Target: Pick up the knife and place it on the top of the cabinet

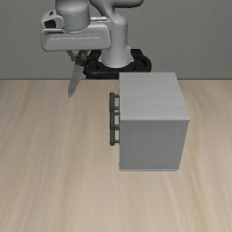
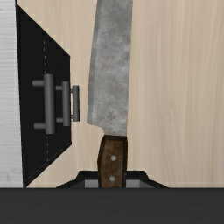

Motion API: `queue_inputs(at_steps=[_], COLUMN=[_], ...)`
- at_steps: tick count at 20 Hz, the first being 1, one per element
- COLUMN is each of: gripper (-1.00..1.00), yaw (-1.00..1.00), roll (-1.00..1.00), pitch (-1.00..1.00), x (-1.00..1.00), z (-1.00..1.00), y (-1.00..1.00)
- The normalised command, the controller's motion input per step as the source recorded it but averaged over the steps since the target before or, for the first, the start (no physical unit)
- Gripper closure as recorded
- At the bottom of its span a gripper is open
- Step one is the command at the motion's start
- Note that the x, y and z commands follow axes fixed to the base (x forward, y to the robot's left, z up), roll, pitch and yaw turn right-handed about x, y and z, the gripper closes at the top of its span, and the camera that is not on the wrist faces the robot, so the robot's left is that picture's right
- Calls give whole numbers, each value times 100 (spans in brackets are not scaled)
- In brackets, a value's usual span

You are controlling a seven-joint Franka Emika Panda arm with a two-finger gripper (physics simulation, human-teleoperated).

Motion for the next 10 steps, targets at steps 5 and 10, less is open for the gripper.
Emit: queue_inputs(at_steps=[5,10], gripper=[100,100], yaw=[0,0], roll=[0,0], pitch=[0,0], x=[0,0], z=[0,0], y=[100,100])
